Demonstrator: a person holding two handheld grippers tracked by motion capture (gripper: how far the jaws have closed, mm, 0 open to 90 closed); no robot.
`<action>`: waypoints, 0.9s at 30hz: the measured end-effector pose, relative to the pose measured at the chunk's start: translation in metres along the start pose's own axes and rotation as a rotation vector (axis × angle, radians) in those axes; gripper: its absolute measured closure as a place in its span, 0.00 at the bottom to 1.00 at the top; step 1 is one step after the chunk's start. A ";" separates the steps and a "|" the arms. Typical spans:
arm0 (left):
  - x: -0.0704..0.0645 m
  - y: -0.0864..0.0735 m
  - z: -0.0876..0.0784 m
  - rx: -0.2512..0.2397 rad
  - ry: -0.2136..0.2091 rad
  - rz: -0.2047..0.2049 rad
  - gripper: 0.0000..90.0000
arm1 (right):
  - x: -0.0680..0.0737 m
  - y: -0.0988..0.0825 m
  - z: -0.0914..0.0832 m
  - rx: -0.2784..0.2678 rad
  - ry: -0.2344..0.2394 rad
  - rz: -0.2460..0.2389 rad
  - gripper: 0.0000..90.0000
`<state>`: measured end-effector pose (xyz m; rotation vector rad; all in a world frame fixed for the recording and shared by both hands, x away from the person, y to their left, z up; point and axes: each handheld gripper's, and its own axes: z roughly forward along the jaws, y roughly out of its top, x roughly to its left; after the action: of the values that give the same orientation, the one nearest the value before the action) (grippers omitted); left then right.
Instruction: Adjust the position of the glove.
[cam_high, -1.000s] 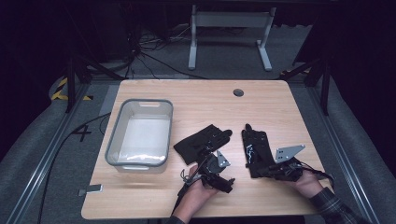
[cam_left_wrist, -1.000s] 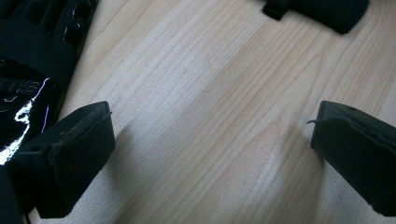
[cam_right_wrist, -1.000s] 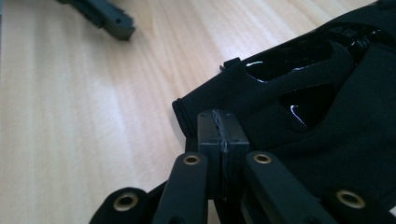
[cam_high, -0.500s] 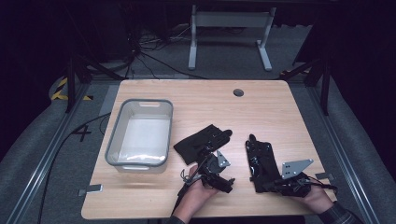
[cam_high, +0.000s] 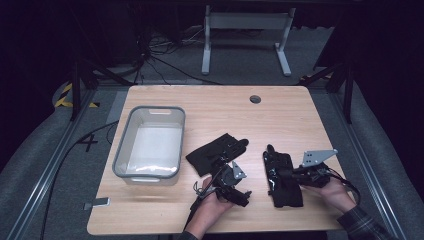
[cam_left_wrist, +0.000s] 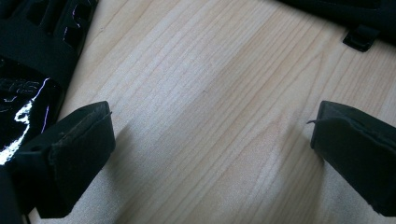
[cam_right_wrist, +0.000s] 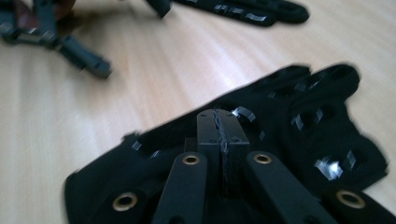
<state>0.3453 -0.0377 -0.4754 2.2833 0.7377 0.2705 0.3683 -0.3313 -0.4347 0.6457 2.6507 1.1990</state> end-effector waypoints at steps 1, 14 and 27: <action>0.000 0.000 0.000 0.000 0.000 0.000 0.00 | -0.002 0.002 0.002 -0.001 0.001 -0.001 1.00; 0.000 0.000 0.000 0.000 0.000 0.000 0.00 | -0.015 -0.004 0.023 0.087 0.001 0.004 1.00; 0.001 0.000 0.000 0.000 -0.005 0.006 0.00 | -0.015 -0.018 -0.014 0.014 -0.031 0.052 0.93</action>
<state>0.3457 -0.0372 -0.4754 2.2863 0.7280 0.2676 0.3717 -0.3579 -0.4392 0.7332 2.6346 1.1748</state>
